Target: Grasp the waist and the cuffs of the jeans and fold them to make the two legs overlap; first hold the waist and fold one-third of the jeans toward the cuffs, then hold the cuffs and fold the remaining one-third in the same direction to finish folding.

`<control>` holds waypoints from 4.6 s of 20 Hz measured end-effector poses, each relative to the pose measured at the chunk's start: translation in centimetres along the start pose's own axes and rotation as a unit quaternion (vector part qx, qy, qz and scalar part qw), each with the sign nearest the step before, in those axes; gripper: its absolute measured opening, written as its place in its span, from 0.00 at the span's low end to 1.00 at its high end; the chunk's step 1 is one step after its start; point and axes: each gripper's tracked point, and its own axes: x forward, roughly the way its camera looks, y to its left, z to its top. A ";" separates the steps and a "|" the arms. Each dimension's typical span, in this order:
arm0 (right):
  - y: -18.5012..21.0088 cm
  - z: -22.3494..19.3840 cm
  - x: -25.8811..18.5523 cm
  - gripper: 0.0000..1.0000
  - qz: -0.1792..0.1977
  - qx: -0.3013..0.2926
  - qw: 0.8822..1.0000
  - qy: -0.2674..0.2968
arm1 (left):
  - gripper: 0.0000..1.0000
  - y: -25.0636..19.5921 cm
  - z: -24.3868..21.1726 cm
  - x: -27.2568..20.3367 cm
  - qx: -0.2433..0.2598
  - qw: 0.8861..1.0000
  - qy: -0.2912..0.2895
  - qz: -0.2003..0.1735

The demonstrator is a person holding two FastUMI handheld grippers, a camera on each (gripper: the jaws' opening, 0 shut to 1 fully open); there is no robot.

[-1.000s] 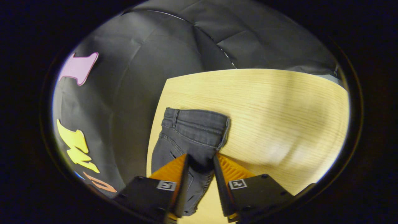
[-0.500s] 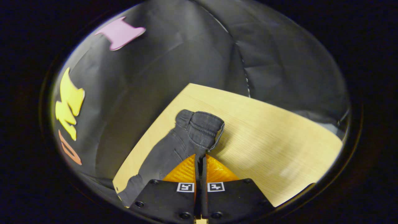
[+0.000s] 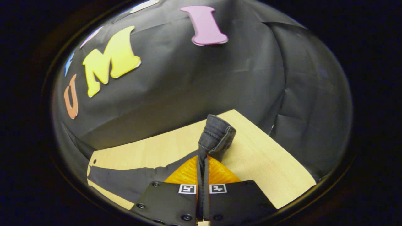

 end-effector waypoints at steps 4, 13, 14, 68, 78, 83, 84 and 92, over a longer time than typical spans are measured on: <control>2.8 2.1 -3.0 0.05 0.036 -0.053 0.998 -0.029 | 0.98 0.8 -0.3 -0.5 -0.005 1.000 0.002 0.007; 7.0 6.0 -9.9 0.00 0.132 -0.126 0.982 -0.055 | 0.98 2.0 -0.5 -1.1 0.001 1.000 0.009 0.027; 7.3 6.1 -10.6 0.00 0.142 -0.137 0.979 -0.054 | 0.98 2.2 -0.4 -1.2 0.004 0.999 0.010 0.031; -1.3 40.2 -28.3 0.98 0.168 -0.166 0.934 -0.267 | 0.99 18.4 -35.1 9.1 -0.593 0.757 0.251 0.111; -9.2 44.4 -30.2 0.97 0.086 -0.128 0.947 -0.282 | 0.99 20.0 -38.2 11.5 -0.649 0.706 0.247 0.138; -10.6 44.4 -30.2 0.98 0.071 -0.130 0.950 -0.274 | 0.98 20.3 -38.2 14.2 -0.680 0.686 0.223 0.132; -10.9 44.4 -30.1 0.98 0.068 -0.129 0.951 -0.271 | 0.98 20.2 -38.1 14.5 -0.685 0.683 0.216 0.129; -12.7 44.2 -30.0 0.97 0.051 -0.126 0.957 -0.255 | 0.55 20.2 -40.5 15.9 -0.695 0.670 0.220 0.138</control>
